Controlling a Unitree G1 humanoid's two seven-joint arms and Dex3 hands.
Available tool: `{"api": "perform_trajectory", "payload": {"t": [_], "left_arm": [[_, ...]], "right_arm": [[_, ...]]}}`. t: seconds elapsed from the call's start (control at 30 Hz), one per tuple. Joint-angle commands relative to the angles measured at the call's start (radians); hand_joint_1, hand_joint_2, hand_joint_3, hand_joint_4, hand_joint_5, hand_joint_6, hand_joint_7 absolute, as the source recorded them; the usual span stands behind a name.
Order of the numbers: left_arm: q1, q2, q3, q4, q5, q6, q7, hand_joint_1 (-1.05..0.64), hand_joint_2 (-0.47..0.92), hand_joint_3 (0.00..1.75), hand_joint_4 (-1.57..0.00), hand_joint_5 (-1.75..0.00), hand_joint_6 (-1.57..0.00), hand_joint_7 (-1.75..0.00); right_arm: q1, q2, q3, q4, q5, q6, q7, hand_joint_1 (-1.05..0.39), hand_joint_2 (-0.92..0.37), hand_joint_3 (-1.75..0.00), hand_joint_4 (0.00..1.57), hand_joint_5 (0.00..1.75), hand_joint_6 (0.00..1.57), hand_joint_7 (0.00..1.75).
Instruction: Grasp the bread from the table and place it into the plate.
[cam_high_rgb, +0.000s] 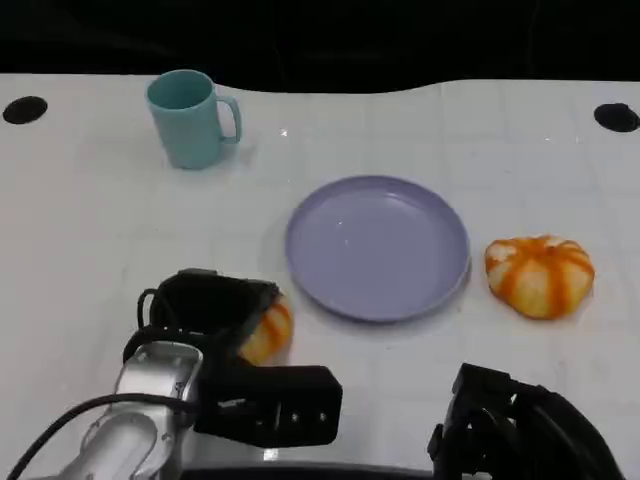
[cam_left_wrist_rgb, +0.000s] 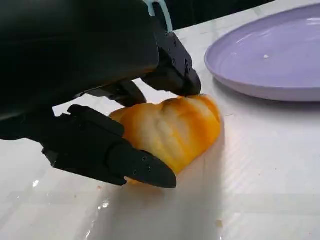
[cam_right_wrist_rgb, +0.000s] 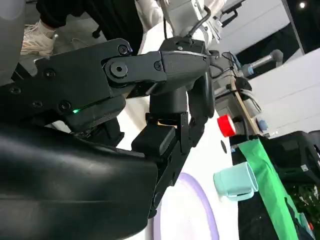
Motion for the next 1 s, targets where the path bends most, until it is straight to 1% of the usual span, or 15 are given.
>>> {"api": "perform_trajectory", "payload": {"t": [0.03,0.1,0.2,0.33,0.37,0.4,0.47,0.5,0.53,0.57,0.6,0.67,0.87,0.93,1.0], "left_arm": [[0.007,0.022,-0.013,0.056,-0.039,-0.029,0.04,-0.34,0.92,0.09,-0.78,-1.37,-1.04,-0.12],[0.007,0.027,-0.018,0.076,-0.048,-0.049,0.086,-0.34,0.92,0.06,-0.81,-1.5,-1.12,-0.12],[0.009,0.031,-0.023,0.104,-0.053,-0.077,0.165,-0.28,0.92,0.12,-0.8,-1.66,-1.16,-0.11],[0.013,0.034,-0.028,0.144,-0.051,-0.105,0.294,-0.25,0.92,0.14,-0.82,-1.74,-1.23,-0.19],[0.012,0.037,-0.034,0.154,-0.043,-0.106,0.321,-0.24,0.92,0.13,-0.83,-1.74,-1.13,-0.44],[0.011,0.04,-0.039,0.16,-0.037,-0.106,0.341,-0.25,0.92,0.13,-0.85,-1.75,-0.94,-0.87],[0.01,0.045,-0.043,0.17,-0.035,-0.113,0.373,-0.25,0.92,0.12,-0.85,-1.75,-0.77,-1.28],[0.01,0.049,-0.046,0.169,-0.033,-0.114,0.384,-0.25,0.92,0.11,-0.85,-1.75,-0.73,-1.34],[0.01,0.054,-0.048,0.167,-0.031,-0.118,0.399,-0.25,0.92,0.09,-0.85,-1.75,-0.77,-1.19],[0.011,0.057,-0.049,0.164,-0.032,-0.121,0.41,-0.25,0.91,0.09,-0.85,-1.75,-0.8,-1.12],[0.012,0.059,-0.047,0.157,-0.035,-0.121,0.411,-0.25,0.91,0.08,-0.85,-1.75,-0.81,-1.09],[0.016,0.061,-0.042,0.14,-0.044,-0.121,0.406,-0.25,0.92,0.07,-0.84,-1.75,-0.79,-1.16],[0.031,0.071,-0.025,0.084,-0.062,-0.124,0.415,-0.23,0.92,0.06,-0.83,-1.75,-0.88,-0.89],[0.038,0.076,-0.017,0.059,-0.072,-0.127,0.414,-0.23,0.92,0.05,-0.83,-1.75,-0.98,-0.61],[0.044,0.081,-0.011,0.032,-0.074,-0.125,0.414,-0.23,0.92,0.03,-0.83,-1.75,-1.03,-0.41]], "right_arm": [[0.009,-0.012,-0.006,-0.018,0.005,-0.007,-0.003,-0.7,-0.92,-0.26,0.82,1.65,0.73,1.4],[0.01,-0.013,-0.007,-0.021,0.006,-0.005,-0.004,-0.7,-0.92,-0.26,0.82,1.65,0.73,1.4],[0.012,-0.013,-0.006,-0.026,0.005,-0.003,-0.005,-0.7,-0.92,-0.26,0.82,1.65,0.74,1.4],[0.013,-0.014,-0.008,-0.029,0.007,0.003,-0.007,-0.7,-0.92,-0.26,0.83,1.64,0.74,1.4],[0.013,-0.014,-0.008,-0.029,0.008,0.004,-0.007,-0.7,-0.92,-0.25,0.83,1.64,0.74,1.4],[0.012,-0.013,-0.008,-0.029,0.008,0.004,-0.008,-0.7,-0.92,-0.25,0.83,1.64,0.74,1.39],[0.012,-0.012,-0.007,-0.026,0.006,-0.001,-0.007,-0.7,-0.92,-0.25,0.83,1.64,0.74,1.39],[0.012,-0.012,-0.007,-0.026,0.004,-0.002,-0.008,-0.7,-0.92,-0.25,0.83,1.64,0.74,1.39],[0.013,-0.012,-0.007,-0.026,0.003,-0.002,-0.009,-0.7,-0.92,-0.26,0.83,1.64,0.74,1.39],[0.013,-0.013,-0.007,-0.027,0.003,-0.001,-0.009,-0.7,-0.92,-0.26,0.83,1.64,0.74,1.39],[0.013,-0.013,-0.007,-0.027,0.006,0.003,-0.009,-0.7,-0.92,-0.26,0.83,1.64,0.74,1.39],[0.013,-0.013,-0.008,-0.026,0.01,0.005,-0.007,-0.7,-0.92,-0.25,0.83,1.64,0.74,1.39],[0.011,-0.013,-0.008,-0.02,0.005,-0.002,-0.007,-0.71,-0.92,-0.25,0.83,1.64,0.75,1.39],[0.009,-0.013,-0.008,-0.015,0.004,-0.008,-0.003,-0.71,-0.92,-0.25,0.83,1.64,0.74,1.38],[0.006,-0.013,-0.01,-0.01,0.009,-0.009,0.003,-0.7,-0.92,-0.25,0.83,1.64,0.74,1.38]]}}
